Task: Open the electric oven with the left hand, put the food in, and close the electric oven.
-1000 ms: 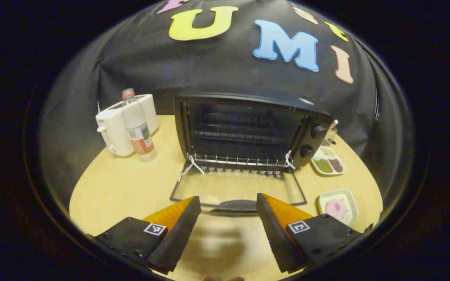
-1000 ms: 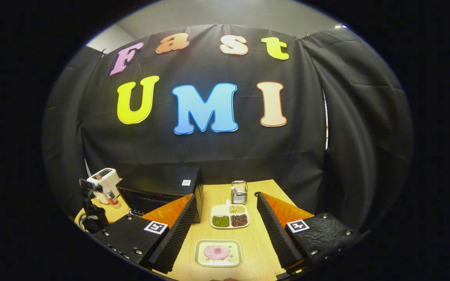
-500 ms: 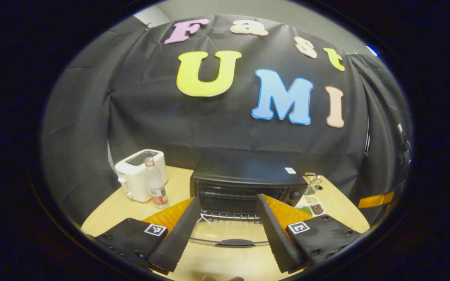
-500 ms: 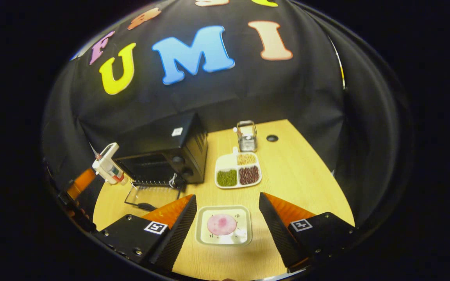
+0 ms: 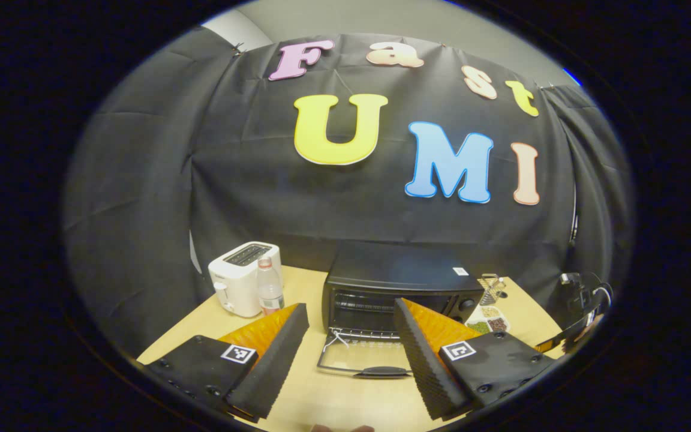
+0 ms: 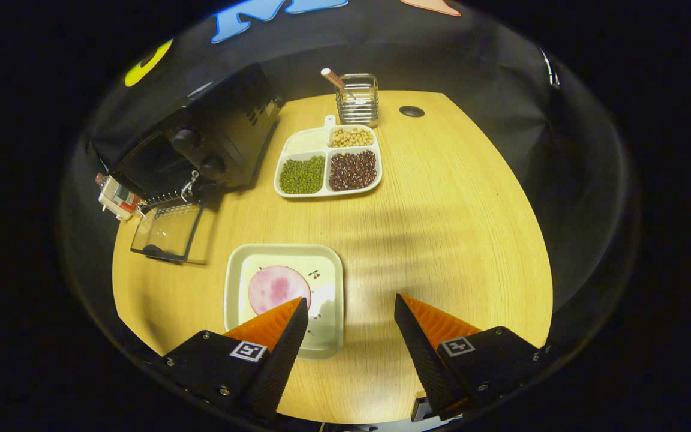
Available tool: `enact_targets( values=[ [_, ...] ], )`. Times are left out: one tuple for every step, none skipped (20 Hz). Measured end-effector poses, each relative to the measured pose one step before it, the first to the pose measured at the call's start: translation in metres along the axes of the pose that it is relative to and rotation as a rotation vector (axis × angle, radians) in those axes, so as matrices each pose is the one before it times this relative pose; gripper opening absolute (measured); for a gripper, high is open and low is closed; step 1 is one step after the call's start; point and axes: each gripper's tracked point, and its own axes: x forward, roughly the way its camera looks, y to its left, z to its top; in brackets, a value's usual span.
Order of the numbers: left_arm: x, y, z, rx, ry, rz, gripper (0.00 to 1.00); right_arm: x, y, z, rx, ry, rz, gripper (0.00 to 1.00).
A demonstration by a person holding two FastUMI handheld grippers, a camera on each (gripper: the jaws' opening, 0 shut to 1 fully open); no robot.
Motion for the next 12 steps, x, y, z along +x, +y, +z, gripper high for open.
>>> enact_targets(
  values=[
    [-0.00134,0.00425,-0.00382,-0.00225,0.00618,0.01081,1.00,0.00388,0.00157,-0.00011,-0.00446,0.00788,-0.00658,0.90],
    [-0.00163,0.00453,-0.00287,-0.00442,0.00823,0.01087,1.00,0.00636,-0.00186,-0.00221,-0.01035,0.01079,-0.01434,0.90],
    [-0.00115,0.00386,-0.00530,-0.00551,0.00878,0.00909,1.00,0.00737,-0.00102,-0.00037,-0.01264,0.01042,-0.01442,0.90],
    [-0.00044,0.00335,-0.00412,-0.00566,0.01014,0.00643,1.00,0.00898,-0.00028,-0.00067,-0.01135,0.01030,-0.01271,0.90],
    [-0.00155,0.00168,-0.00483,-0.00347,0.00787,0.00597,0.97,0.00591,-0.00173,-0.00007,-0.00720,0.01170,-0.01628,0.89],
    [-0.00006,0.00197,-0.00133,-0.00094,0.00228,0.00368,0.97,0.00512,0.00043,-0.00147,-0.00844,0.00779,-0.00995,0.88],
    [-0.00203,0.00163,-0.00074,0.00106,-0.00013,0.00396,0.97,-0.00005,0.00192,-0.00085,-0.00961,0.01182,0.00487,0.81],
    [-0.00060,0.00161,0.00013,0.00190,-0.00173,0.00312,1.00,0.00588,0.00470,0.00151,0.00422,-0.01419,0.00798,0.81],
    [-0.00037,0.00095,-0.00039,-0.00006,-0.00165,0.00071,1.00,-0.00350,0.00078,0.00228,-0.00632,-0.00469,-0.00255,0.70],
    [0.00142,-0.00042,0.00009,-0.00297,0.00147,-0.00087,0.97,0.00595,0.00543,-0.00199,-0.00838,-0.00467,0.02389,0.73],
    [0.00067,-0.00055,-0.00252,-0.00315,0.00186,-0.00163,0.97,-0.00604,0.00921,0.00176,0.02101,0.00032,0.02617,0.63],
    [0.00067,-0.00010,-0.00027,-0.00267,0.00392,-0.00167,0.97,-0.00047,0.00422,-0.00025,0.02001,0.00182,-0.02224,0.43]
  ],
)
